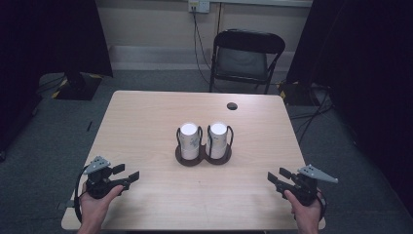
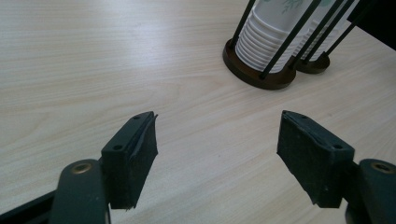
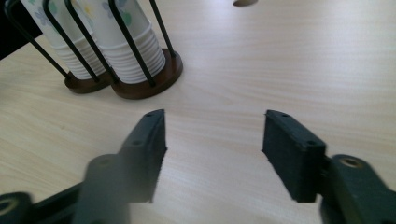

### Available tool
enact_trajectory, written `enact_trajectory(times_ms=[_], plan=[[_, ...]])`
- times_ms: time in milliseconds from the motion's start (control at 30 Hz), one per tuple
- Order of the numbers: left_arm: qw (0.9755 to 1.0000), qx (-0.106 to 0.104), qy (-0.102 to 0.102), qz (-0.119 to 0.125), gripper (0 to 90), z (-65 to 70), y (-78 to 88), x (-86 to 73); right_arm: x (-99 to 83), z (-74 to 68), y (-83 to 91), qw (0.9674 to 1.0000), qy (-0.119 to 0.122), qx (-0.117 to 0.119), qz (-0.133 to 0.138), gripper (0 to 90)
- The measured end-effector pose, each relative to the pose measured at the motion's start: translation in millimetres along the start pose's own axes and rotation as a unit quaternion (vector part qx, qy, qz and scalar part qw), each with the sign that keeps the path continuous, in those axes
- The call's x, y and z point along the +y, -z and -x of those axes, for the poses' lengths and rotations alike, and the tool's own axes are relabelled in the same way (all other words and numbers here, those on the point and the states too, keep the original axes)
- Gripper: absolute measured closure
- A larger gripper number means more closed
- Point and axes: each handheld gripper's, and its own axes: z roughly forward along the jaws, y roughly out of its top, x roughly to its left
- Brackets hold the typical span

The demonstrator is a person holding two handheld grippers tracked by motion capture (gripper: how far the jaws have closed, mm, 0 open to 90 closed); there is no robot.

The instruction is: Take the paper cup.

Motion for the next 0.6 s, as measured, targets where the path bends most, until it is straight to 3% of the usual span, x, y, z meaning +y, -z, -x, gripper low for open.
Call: enact_trajectory(times_ms=[100,300,500,533,567,600], plan=[[1.0000,-0.001,0.000,-0.002,28.4,0.0,-2.0,0.9,-0.6,3.5,0.5,0.9999,-0.006,0.009,-0.013,33.2],[1.0000,-0.004,-0.003,-0.004,28.4,-0.2,-3.5,1.3,3.2,1.4,1.1,0.9995,-0.001,0.029,-0.007,28.6],[1.0000,0.004,-0.005,-0.001,28.5,-1.8,-1.8,1.5,8.4,-5.8,-5.6,0.9991,0.014,0.039,-0.005,31.1],[0.9996,0.006,-0.025,-0.005,28.4,-0.8,-1.8,2.8,9.5,-7.0,-7.4,0.9990,0.017,0.042,-0.005,31.9],[0.9996,0.006,-0.025,-0.005,28.4,-0.8,-1.8,2.8,9.5,-7.0,-7.4,0.9990,0.017,0.042,-0.005,31.9],[0.9990,-0.002,-0.044,-0.006,28.4,2.8,-2.8,3.7,12.8,-10.3,-9.6,0.9986,0.025,0.047,-0.003,33.2]])
